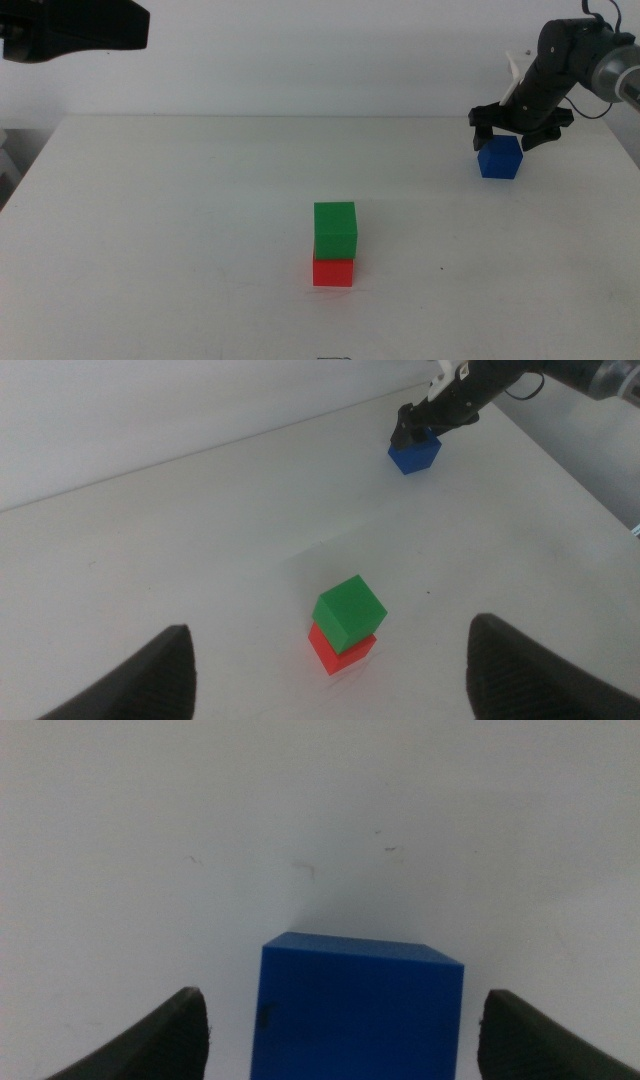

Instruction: Stack red cubes first, then green, then blue cubes in a specific spot.

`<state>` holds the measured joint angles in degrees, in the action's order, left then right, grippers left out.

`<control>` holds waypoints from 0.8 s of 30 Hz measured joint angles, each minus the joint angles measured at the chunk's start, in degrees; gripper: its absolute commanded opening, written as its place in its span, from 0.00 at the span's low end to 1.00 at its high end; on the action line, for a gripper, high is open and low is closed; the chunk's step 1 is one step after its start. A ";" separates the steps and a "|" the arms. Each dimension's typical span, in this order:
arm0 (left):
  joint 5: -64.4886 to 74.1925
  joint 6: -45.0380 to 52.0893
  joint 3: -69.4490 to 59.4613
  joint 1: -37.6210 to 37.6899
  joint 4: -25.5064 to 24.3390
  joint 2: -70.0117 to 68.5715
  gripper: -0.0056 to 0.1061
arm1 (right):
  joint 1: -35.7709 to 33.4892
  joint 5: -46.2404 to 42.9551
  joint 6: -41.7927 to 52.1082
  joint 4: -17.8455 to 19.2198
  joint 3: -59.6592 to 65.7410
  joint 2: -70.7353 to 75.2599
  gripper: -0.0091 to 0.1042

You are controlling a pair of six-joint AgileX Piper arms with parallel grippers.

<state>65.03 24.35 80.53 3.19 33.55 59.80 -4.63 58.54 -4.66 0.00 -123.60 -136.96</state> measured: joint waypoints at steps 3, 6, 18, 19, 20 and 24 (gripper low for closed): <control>0.00 0.00 0.00 0.00 0.00 0.00 0.87 | 0.00 -0.18 -0.01 0.00 0.00 -0.77 0.80; 0.00 0.00 0.00 0.00 0.00 0.00 0.87 | -0.02 -0.22 -0.18 0.00 0.00 -1.19 0.80; 0.00 0.00 0.00 0.00 0.00 0.00 0.87 | -0.02 -0.30 -0.67 0.00 0.00 -1.54 0.26; 0.00 0.00 0.00 0.00 0.00 0.00 0.87 | -0.02 -0.30 -0.88 0.00 0.00 -1.54 0.20; 0.00 0.00 0.00 0.00 0.00 0.00 0.87 | -0.02 -0.30 -1.14 0.00 0.00 -1.54 0.15; 0.00 0.00 0.00 0.00 0.00 0.00 0.87 | -0.02 0.11 -1.46 0.00 0.00 -1.54 0.07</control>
<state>65.03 24.35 80.53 3.19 33.55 59.80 -4.65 58.65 -6.12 0.00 -123.60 -138.50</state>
